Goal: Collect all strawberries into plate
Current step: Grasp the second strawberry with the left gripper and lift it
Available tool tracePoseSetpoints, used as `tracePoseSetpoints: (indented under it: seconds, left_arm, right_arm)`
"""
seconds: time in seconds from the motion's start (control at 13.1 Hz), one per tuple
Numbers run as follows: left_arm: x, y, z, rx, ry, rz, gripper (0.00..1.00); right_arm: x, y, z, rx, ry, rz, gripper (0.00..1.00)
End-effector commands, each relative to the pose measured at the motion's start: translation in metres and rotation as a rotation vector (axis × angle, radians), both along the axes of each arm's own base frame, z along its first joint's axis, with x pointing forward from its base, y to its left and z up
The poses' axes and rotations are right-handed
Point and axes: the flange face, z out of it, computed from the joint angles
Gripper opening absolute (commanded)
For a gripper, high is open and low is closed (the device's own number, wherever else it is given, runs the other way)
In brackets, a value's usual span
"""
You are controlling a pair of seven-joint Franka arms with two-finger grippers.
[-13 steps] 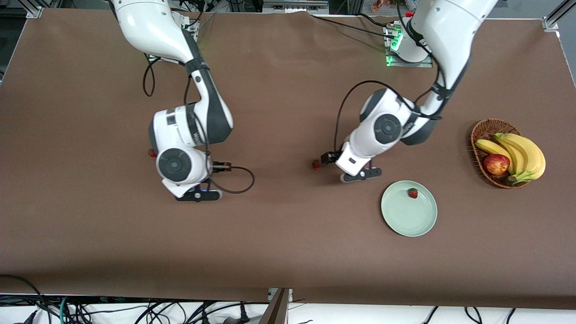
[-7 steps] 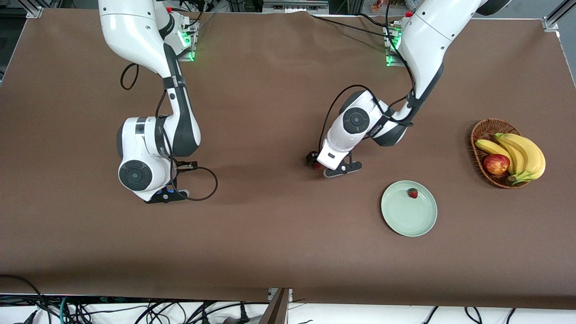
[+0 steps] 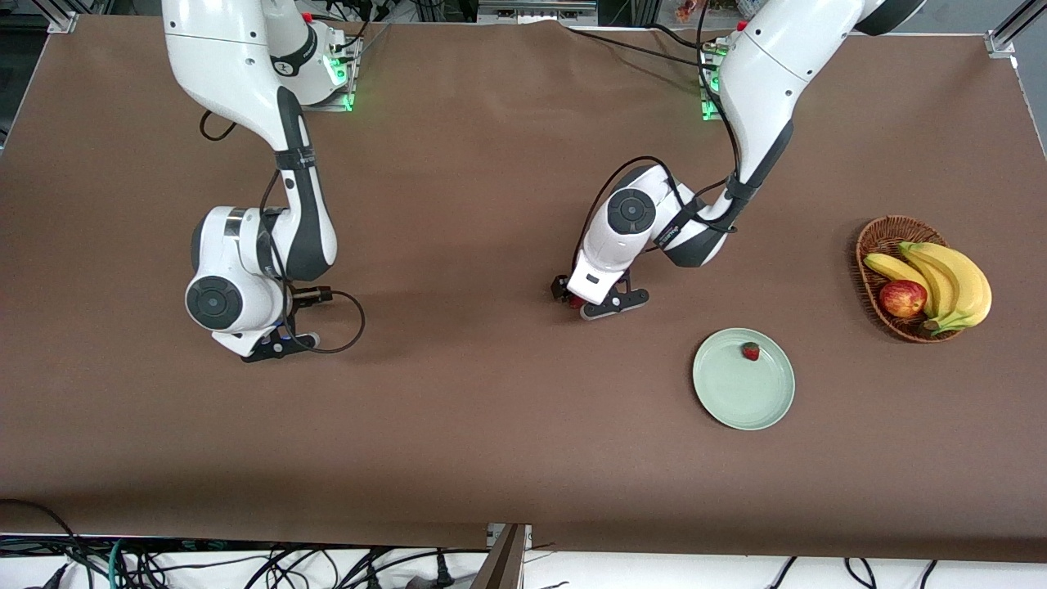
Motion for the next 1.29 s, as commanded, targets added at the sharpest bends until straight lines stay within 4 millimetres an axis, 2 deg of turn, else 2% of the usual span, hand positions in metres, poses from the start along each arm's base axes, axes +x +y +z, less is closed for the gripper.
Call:
tracePoseSetpoints:
  seconds: [0.0, 0.08, 0.15, 0.23, 0.46, 0.68, 0.84, 1.07, 1.14, 1.22]
  left_arm:
    - [0.002, -0.003, 0.0, 0.007, -0.023, 0.004, 0.31]
    - [0.002, -0.004, 0.0, 0.008, -0.024, 0.003, 0.25]
    - [0.002, -0.004, 0.0, 0.007, -0.025, 0.002, 0.14]
    - [0.002, -0.004, 0.0, 0.008, -0.027, -0.001, 0.11]
    - [0.005, 0.0, 0.006, 0.022, -0.044, -0.023, 0.0]
    - [0.01, 0.011, 0.03, 0.087, -0.025, -0.062, 0.0]
    - [0.025, 0.039, 0.057, 0.171, 0.018, -0.162, 0.0]
    - [0.047, 0.102, 0.091, 0.238, 0.08, -0.383, 0.0]
    - [0.058, 0.127, 0.1, 0.234, 0.074, -0.458, 0.0]
    - [0.069, 0.153, 0.102, 0.221, 0.075, -0.541, 0.0]
  right_arm:
    - [-0.02, -0.022, -0.01, 0.031, -0.003, 0.047, 1.0]
    - [-0.027, -0.036, -0.02, 0.033, -0.017, 0.064, 1.0]
    - [-0.03, -0.047, -0.026, 0.041, -0.031, 0.078, 1.0]
    - [-0.032, -0.061, -0.027, 0.061, -0.035, 0.069, 1.0]
    - [-0.038, -0.07, -0.032, 0.08, -0.019, 0.064, 1.0]
    - [-0.048, -0.073, -0.04, 0.105, -0.004, 0.023, 1.0]
    - [-0.056, -0.075, -0.047, 0.111, 0.014, 0.008, 1.0]
    - [-0.061, -0.076, -0.05, 0.111, 0.033, 0.004, 1.0]
    - [-0.062, -0.076, -0.051, 0.111, 0.037, 0.004, 0.97]
    - [-0.062, -0.077, -0.051, 0.113, 0.039, 0.003, 0.89]
